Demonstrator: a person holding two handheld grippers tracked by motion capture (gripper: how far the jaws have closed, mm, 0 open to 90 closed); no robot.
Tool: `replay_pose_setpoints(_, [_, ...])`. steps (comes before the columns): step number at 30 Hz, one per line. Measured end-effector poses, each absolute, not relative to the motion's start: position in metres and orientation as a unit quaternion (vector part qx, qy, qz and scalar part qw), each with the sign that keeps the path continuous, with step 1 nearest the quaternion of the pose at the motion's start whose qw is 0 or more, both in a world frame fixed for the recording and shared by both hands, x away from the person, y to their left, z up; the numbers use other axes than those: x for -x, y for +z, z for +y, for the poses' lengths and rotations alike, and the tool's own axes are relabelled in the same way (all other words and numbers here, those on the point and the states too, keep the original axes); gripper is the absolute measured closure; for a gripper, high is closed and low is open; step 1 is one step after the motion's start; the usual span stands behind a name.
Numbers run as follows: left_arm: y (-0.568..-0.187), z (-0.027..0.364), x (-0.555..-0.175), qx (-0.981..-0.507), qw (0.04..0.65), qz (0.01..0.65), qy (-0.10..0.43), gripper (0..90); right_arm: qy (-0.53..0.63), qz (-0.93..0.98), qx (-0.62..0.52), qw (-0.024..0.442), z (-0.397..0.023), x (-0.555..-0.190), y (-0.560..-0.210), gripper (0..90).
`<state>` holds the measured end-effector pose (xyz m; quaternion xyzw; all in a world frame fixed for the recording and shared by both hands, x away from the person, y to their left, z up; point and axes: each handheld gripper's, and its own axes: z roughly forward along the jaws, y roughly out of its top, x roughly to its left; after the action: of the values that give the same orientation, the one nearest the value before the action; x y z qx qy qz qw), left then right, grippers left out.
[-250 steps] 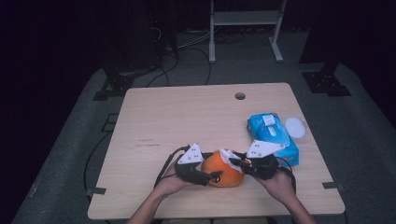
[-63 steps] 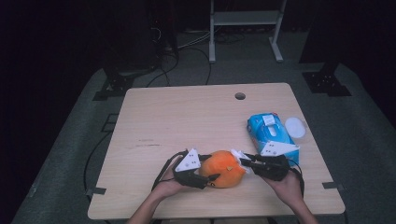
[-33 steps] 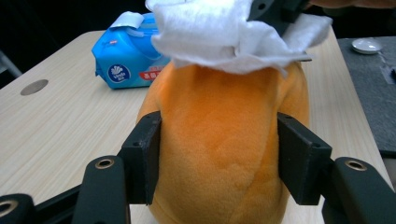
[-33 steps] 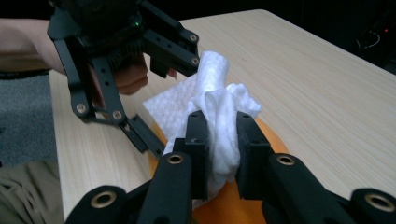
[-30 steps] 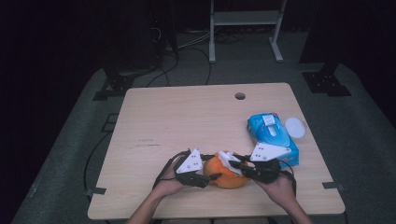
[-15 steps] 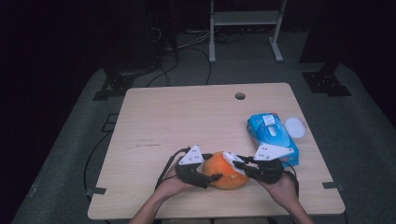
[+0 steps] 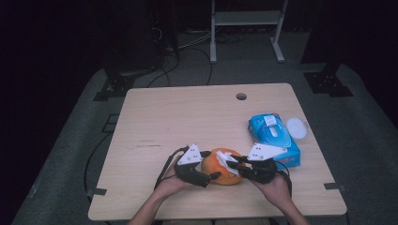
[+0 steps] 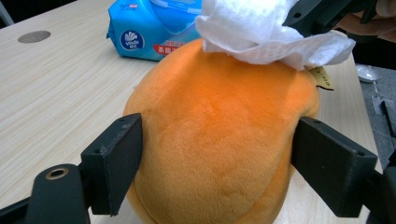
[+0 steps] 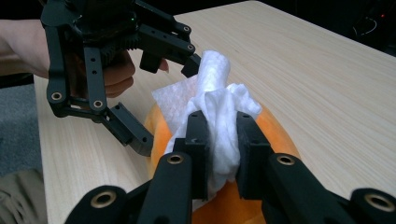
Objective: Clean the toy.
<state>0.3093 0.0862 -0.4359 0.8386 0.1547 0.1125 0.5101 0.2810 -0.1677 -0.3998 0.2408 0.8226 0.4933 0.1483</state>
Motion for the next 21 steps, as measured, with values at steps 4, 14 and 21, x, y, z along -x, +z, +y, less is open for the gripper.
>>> replay_pose_setpoints(4, [-0.438,0.089,-0.31,-0.836,0.514,0.151,0.115,28.8,0.493,0.822,-0.244,0.149,-0.173,-0.284,-0.399,76.6])
replay_pose_setpoints(14, [-0.44,0.099,-0.323,-0.802,0.555,0.219,0.027,18.4,0.494,0.809,-0.285,0.143,-0.193,-0.295,-0.409,76.5])
replay_pose_setpoints(21, [-0.444,0.104,-0.324,-0.805,0.549,0.224,0.028,24.9,0.486,0.818,-0.266,0.155,-0.18,-0.286,-0.408,76.5])
